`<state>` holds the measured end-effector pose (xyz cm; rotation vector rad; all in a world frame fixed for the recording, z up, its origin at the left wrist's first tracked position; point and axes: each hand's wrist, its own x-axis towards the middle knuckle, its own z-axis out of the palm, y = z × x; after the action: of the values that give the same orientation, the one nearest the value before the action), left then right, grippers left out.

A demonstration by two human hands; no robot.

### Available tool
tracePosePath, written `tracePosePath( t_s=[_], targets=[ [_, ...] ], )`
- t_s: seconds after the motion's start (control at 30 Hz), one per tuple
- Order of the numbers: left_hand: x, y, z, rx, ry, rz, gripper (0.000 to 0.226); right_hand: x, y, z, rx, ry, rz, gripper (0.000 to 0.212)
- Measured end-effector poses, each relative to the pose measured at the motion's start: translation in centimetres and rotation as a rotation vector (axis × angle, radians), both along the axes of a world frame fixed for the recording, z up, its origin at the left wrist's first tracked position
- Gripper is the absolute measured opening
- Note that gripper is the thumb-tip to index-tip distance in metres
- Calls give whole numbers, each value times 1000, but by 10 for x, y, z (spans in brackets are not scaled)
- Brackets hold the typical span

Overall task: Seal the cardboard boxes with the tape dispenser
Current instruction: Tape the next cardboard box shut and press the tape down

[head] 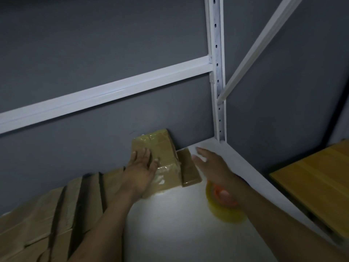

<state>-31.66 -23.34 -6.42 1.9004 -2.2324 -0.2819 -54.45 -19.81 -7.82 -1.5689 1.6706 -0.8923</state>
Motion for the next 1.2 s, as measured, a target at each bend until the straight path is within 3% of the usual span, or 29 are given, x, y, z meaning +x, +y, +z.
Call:
tracePosePath(
  t_s=[0.13, 0.3, 0.43, 0.57, 0.63, 0.7, 0.77, 0.93, 1.0, 1.1, 1.2],
  targets=[
    [-5, -4, -3, -21, 21, 51, 79, 69, -20, 7, 196, -384, -33, 59],
    [-1, -8, -5, -17, 74, 52, 67, 90, -27, -8, 199, -745, -72, 47],
    [0, -17, -8, -14, 155, 75, 56, 87, -27, -23, 225, -835, -121, 47],
    [1, -16, -7, -65, 227, 71, 46, 82, -33, -33, 138, -712, -153, 35],
    [3, -16, -8, -83, 274, 54, 43, 80, -41, -30, 75, -544, -170, 51],
    [7, -20, -11, -97, 336, 43, 40, 84, -46, -24, 2, -467, -84, 46],
    [16, -25, -15, -108, 430, 23, 34, 87, -46, -19, -34, -444, 37, 28],
    [58, -30, -18, -46, 684, -219, 26, 56, -47, -17, -8, -443, 191, 25],
    [77, -31, -15, 18, 690, -336, 31, 38, -43, -13, 8, -274, 334, 31],
    [102, -36, -7, 93, 631, -436, 60, 19, -45, -9, -14, -19, 491, 57],
    [112, -43, -3, 159, 540, -549, 81, 19, -49, -6, -122, 112, 511, 68]
  ],
)
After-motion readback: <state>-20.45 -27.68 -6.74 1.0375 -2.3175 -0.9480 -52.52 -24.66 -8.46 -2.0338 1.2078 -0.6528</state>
